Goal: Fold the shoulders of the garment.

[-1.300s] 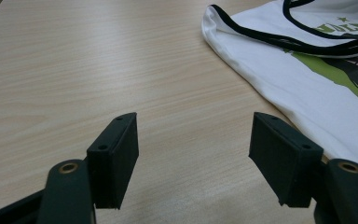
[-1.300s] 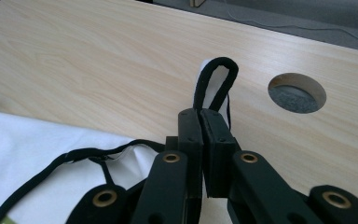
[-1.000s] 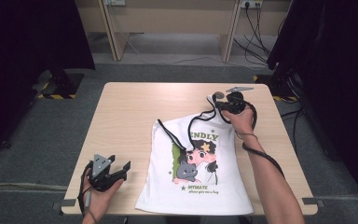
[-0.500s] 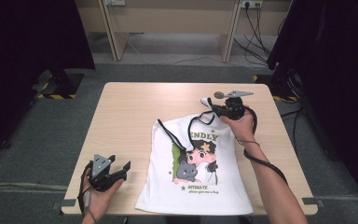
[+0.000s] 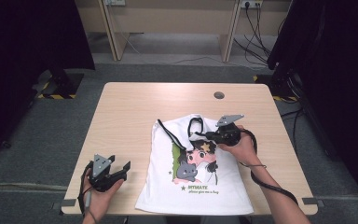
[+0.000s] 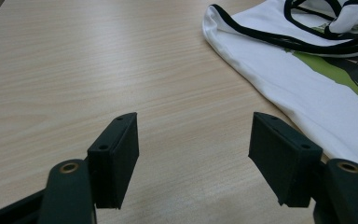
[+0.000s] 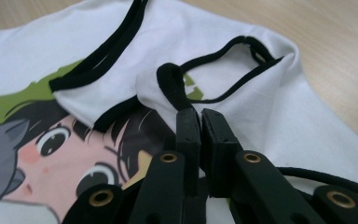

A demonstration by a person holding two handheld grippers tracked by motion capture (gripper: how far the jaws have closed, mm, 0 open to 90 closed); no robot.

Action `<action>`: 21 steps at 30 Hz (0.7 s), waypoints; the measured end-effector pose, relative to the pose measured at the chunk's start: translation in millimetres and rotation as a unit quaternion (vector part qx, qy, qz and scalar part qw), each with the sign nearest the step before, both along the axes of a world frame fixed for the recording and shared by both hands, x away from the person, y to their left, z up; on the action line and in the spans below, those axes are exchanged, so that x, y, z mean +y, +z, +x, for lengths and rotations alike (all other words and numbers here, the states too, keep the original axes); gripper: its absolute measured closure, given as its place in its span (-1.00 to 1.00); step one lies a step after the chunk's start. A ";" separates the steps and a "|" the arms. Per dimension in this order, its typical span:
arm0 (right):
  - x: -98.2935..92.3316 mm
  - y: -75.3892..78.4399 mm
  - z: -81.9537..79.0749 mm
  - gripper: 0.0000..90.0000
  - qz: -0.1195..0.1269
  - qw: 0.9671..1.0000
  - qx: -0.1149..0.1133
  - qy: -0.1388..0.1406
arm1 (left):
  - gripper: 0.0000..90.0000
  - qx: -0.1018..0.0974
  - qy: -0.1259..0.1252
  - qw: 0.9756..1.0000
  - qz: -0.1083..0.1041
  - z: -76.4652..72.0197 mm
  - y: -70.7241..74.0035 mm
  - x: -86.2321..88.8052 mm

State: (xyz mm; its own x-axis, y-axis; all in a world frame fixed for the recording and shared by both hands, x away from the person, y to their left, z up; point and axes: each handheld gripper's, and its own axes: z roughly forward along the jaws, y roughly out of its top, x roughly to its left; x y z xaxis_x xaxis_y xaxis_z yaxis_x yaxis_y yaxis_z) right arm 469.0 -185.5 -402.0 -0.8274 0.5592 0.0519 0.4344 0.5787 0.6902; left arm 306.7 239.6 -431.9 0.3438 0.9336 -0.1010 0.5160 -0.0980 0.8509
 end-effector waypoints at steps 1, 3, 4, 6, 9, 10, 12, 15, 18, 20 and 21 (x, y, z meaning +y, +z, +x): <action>-1.5 -0.9 -1.8 0.90 -0.003 1.000 0.004 0.004 | -0.28 0.000 0.000 1.000 0.000 0.0 0.0 0.0; -3.9 -2.8 -5.3 0.88 -0.011 1.000 0.007 0.013 | -0.28 0.000 0.000 1.000 0.000 0.0 0.0 0.0; -4.9 -3.5 -6.9 0.85 -0.014 1.000 0.010 0.019 | -0.28 0.001 0.000 1.000 0.001 0.1 0.0 -0.1; -5.9 -3.7 -9.8 0.74 -0.021 0.999 0.009 0.028 | -0.28 0.001 0.001 1.000 0.001 0.1 0.0 -0.2; -5.5 0.4 -11.3 0.56 -0.012 0.999 0.004 0.033 | -0.28 0.001 0.001 1.000 0.002 0.1 0.0 -0.3; -4.3 2.8 -11.3 0.46 -0.007 0.999 0.003 0.033 | -0.28 0.001 0.001 1.000 0.003 0.1 0.0 -0.3; 0.9 7.2 -10.8 0.39 0.001 0.999 -0.002 0.036 | -0.28 0.001 0.001 1.000 0.003 0.1 0.0 -0.3; 12.7 9.7 -11.3 0.37 -0.002 0.999 -0.005 0.051 | -0.28 0.000 0.001 1.000 0.002 0.0 0.0 -0.3; 24.6 5.2 -14.2 0.37 -0.030 0.997 -0.009 0.070 | -0.28 -0.001 0.000 1.000 0.003 -0.1 0.0 -0.7; 29.3 0.5 -15.9 0.48 -0.043 0.996 -0.008 0.076 | -0.28 0.000 0.000 1.000 0.004 0.0 0.0 -0.7; 30.6 -1.7 -16.8 0.57 -0.051 0.996 -0.008 0.074 | -0.28 0.000 0.000 1.000 0.003 0.0 0.0 -0.7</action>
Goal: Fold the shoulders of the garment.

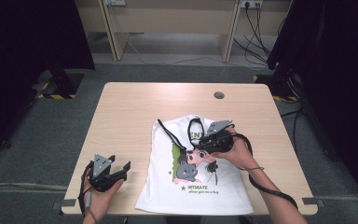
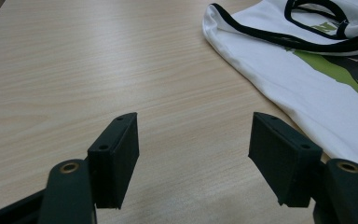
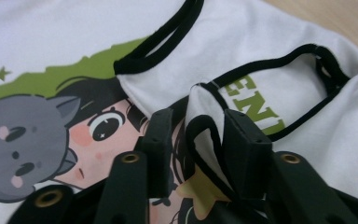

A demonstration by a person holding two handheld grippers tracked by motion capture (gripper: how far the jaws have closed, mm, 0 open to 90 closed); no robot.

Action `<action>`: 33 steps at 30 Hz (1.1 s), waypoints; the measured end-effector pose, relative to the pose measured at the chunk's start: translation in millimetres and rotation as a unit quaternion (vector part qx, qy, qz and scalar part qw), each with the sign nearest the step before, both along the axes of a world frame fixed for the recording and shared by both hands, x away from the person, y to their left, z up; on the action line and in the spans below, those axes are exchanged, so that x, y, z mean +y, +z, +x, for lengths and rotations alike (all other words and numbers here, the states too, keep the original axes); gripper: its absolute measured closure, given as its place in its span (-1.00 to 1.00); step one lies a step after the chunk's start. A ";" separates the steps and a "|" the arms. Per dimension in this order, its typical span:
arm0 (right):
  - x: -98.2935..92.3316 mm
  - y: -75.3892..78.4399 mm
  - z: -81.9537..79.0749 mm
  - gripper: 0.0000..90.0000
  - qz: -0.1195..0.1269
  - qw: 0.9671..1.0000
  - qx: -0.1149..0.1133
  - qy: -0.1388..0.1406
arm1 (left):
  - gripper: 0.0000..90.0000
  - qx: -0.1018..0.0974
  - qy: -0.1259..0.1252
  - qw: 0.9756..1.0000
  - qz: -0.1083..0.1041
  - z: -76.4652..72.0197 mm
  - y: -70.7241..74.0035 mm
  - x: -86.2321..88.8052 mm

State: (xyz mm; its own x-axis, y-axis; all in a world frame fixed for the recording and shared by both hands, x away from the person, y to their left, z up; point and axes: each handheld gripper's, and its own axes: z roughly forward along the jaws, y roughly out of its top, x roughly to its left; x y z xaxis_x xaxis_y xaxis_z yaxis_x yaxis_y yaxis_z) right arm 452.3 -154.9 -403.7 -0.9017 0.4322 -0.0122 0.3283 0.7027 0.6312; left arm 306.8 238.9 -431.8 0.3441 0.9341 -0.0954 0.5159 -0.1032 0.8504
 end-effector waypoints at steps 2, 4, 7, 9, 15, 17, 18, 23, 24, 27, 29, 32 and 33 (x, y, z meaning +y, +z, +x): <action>0.6 -3.7 -1.5 0.76 0.000 1.000 0.007 -0.001 | -0.28 0.001 -0.001 1.000 0.000 0.0 0.0 0.4; -0.4 -5.8 -3.5 0.84 0.001 1.000 0.008 -0.004 | -0.28 0.002 -0.001 1.000 0.000 0.1 0.1 0.6; -4.2 -6.0 -7.8 0.87 0.018 1.000 0.014 -0.004 | -0.28 0.000 -0.001 1.000 0.000 0.0 0.0 0.2; -6.4 -5.5 -11.8 0.88 0.022 1.000 0.017 0.002 | -0.28 0.001 -0.001 1.000 0.001 0.1 0.0 0.2; -12.2 -2.7 -23.7 0.87 0.023 0.999 0.015 0.023 | -0.27 -0.001 0.000 1.000 0.001 -0.2 0.1 0.2; -14.4 -3.1 -27.3 0.86 0.016 0.999 0.015 0.031 | -0.28 0.000 0.000 1.000 0.001 -0.1 0.1 0.0; -15.6 -3.5 -29.0 0.84 0.015 0.999 0.017 0.036 | -0.28 0.000 0.000 1.000 0.001 -0.1 0.0 0.0; -19.8 -2.5 -33.1 0.55 0.026 0.999 0.006 0.029 | -0.28 -0.002 -0.002 1.000 0.004 -0.4 0.1 -0.3; -19.7 -1.7 -33.5 0.52 0.030 0.999 0.004 0.027 | -0.28 -0.003 -0.003 1.000 0.005 -0.7 0.2 -0.4; -17.6 -1.5 -34.3 0.47 0.026 0.999 -0.004 0.029 | -0.28 -0.006 -0.007 1.000 0.002 -1.1 0.3 -1.0; -16.7 -3.8 -34.6 0.55 0.020 0.999 -0.003 0.027 | -0.28 -0.007 -0.011 1.000 -0.002 -0.6 1.2 -2.0; -16.1 -10.0 -35.7 0.74 0.006 1.000 0.006 0.027 | -0.28 -0.015 -0.024 1.000 0.000 1.2 6.6 -7.1; -16.5 -10.7 -36.4 0.77 0.009 1.000 0.007 0.026 | -0.29 -0.020 -0.030 0.999 0.001 1.9 9.6 -10.0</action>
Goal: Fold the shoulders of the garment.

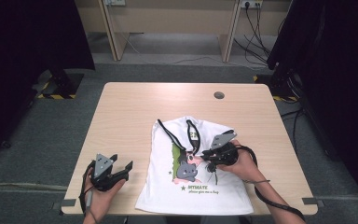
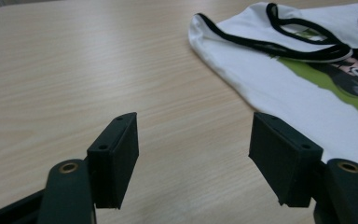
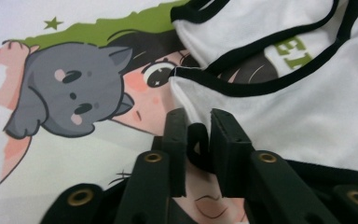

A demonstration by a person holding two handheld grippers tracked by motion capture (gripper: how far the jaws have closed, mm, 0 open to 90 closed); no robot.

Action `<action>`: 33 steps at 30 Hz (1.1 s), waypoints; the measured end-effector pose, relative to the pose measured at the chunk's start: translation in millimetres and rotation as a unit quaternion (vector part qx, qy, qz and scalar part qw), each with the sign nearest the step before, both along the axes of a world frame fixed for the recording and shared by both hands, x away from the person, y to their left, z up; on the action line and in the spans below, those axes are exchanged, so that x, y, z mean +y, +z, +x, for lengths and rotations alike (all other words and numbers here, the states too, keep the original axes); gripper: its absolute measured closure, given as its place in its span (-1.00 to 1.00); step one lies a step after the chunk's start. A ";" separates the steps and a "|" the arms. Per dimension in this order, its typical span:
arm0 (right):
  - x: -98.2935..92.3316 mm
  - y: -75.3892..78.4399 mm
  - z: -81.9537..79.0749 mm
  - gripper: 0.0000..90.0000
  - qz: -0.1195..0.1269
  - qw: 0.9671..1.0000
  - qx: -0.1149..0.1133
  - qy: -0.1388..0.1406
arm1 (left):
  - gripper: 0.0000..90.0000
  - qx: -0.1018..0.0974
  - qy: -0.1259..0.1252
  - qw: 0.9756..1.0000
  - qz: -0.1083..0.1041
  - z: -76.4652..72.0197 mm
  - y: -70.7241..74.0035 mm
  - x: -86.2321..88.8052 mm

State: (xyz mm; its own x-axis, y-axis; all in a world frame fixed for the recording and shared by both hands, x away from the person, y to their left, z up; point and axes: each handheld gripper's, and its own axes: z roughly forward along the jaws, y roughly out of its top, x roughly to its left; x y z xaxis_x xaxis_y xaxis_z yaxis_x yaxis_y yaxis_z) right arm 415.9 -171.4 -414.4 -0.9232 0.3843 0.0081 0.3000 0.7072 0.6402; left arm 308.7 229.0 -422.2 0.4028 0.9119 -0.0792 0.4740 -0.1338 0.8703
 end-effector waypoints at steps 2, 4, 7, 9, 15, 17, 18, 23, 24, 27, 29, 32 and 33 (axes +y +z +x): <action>-1.0 0.8 -1.0 0.78 0.006 1.000 0.005 0.000 | -0.29 -0.010 -0.020 1.000 0.002 2.9 6.8 -7.8; -2.3 2.7 -1.7 0.71 0.011 1.000 0.001 -0.004 | -0.29 -0.019 -0.048 0.999 0.006 8.2 14.0 -17.7; -6.0 8.3 -1.1 0.56 0.031 0.999 -0.003 -0.015 | -0.28 -0.032 -0.086 0.996 0.015 20.8 25.2 -36.9; -7.8 11.4 -1.1 0.53 0.035 0.999 -0.005 -0.020 | -0.25 -0.037 -0.111 0.993 0.029 32.0 31.6 -53.2; -12.4 14.1 -2.3 0.42 0.037 0.999 -0.008 -0.029 | -0.22 -0.030 -0.174 0.982 0.061 67.5 37.3 -101.7; -13.7 13.0 -2.4 0.41 0.037 0.999 -0.006 -0.031 | -0.22 -0.023 -0.187 0.980 0.069 76.9 35.1 -113.8; -14.5 12.4 -2.4 0.40 0.038 0.999 -0.006 -0.034 | -0.22 -0.018 -0.194 0.978 0.069 80.8 33.3 -119.1; -17.5 10.3 -2.0 0.34 0.043 0.998 -0.006 -0.043 | -0.17 0.005 -0.239 0.966 0.101 92.9 21.6 -144.4; -17.8 10.0 -2.0 0.34 0.044 0.998 -0.006 -0.044 | -0.15 0.004 -0.249 0.963 0.107 94.8 19.7 -149.1; -17.5 9.2 -2.4 0.33 0.044 0.998 -0.007 -0.045 | -0.08 0.008 -0.272 0.954 0.123 100.2 17.8 -160.3; -16.4 8.6 -3.0 0.33 0.042 0.998 -0.008 -0.044 | -0.03 0.013 -0.287 0.949 0.128 102.7 17.2 -166.9; -14.3 6.8 -3.6 0.33 0.038 0.998 -0.006 -0.042 | 0.04 0.024 -0.303 0.942 0.143 106.5 15.5 -172.9; -13.8 6.3 -3.5 0.33 0.038 0.998 -0.006 -0.041 | 0.08 0.029 -0.307 0.940 0.145 108.0 14.8 -173.9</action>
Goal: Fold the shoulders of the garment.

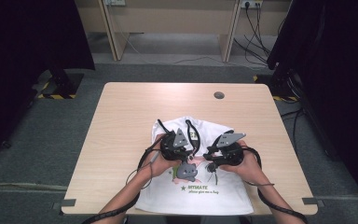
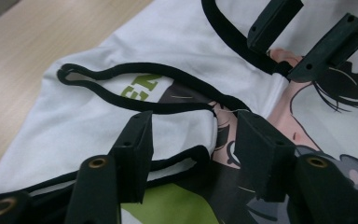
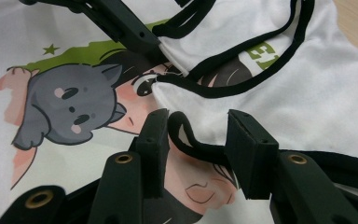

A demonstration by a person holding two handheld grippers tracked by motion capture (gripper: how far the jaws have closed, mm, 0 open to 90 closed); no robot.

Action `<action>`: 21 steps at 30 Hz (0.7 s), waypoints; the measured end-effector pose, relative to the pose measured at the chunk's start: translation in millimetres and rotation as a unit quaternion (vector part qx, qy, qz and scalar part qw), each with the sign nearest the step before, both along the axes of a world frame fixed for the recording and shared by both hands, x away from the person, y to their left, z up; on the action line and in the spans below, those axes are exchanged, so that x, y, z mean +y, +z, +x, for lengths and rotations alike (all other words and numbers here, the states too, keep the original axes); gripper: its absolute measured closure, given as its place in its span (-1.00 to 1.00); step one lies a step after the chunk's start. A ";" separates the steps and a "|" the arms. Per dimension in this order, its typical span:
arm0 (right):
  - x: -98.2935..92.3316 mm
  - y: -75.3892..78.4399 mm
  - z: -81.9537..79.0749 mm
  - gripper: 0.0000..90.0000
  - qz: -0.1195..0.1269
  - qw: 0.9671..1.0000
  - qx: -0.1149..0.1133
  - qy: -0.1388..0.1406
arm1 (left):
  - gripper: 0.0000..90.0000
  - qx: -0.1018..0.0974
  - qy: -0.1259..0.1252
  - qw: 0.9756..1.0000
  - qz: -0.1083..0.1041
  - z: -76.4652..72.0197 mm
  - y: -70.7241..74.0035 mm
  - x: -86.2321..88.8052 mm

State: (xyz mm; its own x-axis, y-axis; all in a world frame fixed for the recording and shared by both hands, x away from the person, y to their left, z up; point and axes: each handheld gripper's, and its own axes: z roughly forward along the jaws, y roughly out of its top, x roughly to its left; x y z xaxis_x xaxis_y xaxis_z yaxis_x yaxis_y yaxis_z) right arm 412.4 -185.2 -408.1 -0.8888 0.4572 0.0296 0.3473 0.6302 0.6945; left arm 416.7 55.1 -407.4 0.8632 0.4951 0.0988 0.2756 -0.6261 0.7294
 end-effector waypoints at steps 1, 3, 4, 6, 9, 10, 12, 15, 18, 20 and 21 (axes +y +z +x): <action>0.2 -0.4 0.2 0.33 -0.001 1.000 0.000 0.000 | 0.11 0.003 -0.002 1.000 0.002 1.3 -0.5 -0.6; 0.4 -1.2 0.8 0.34 -0.002 1.000 0.001 -0.002 | 0.16 0.008 -0.004 1.000 0.005 3.4 -1.5 -1.2; 0.3 -1.6 1.2 0.34 -0.002 1.000 0.001 -0.003 | 0.19 0.011 -0.006 1.000 0.008 4.3 -2.3 -1.4; 0.2 -2.7 1.7 0.35 -0.004 1.000 0.003 -0.004 | 0.26 0.015 -0.006 1.000 0.015 5.9 -4.1 -1.2; 0.8 -4.9 2.4 0.39 -0.007 1.000 0.006 -0.004 | 0.39 0.021 -0.006 1.000 0.016 7.9 -5.4 -1.4; 1.3 -5.4 2.5 0.40 -0.008 1.000 0.007 -0.004 | 0.43 0.022 -0.005 1.000 0.017 8.5 -5.6 -2.0; 2.4 -6.3 3.0 0.43 -0.008 1.000 0.008 -0.005 | 0.52 0.027 -0.005 0.999 0.021 9.5 -6.1 -3.8; 4.2 -7.4 3.7 0.50 -0.009 1.000 0.010 -0.006 | 0.67 0.030 -0.011 0.999 0.032 10.3 -7.9 -6.6; 5.0 -7.9 4.6 0.62 -0.012 1.000 0.011 -0.010 | 0.81 0.039 -0.008 0.999 0.031 10.8 -10.3 -6.4; 5.5 -7.4 5.2 0.71 -0.014 1.000 0.015 -0.013 | 0.86 0.040 -0.005 0.999 0.031 10.8 -11.5 -5.2; 6.1 -7.3 5.3 0.74 -0.013 1.000 0.016 -0.012 | 0.87 0.040 -0.003 0.999 0.029 10.6 -11.6 -4.5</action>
State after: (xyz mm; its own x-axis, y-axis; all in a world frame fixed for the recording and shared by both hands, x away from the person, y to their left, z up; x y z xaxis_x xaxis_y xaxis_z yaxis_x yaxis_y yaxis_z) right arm 417.7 -179.1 -415.4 -0.8761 0.4800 0.0453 0.3847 0.6393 0.6658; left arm 427.4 50.6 -419.0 0.8721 0.4859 0.0581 0.3281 -0.6686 0.6673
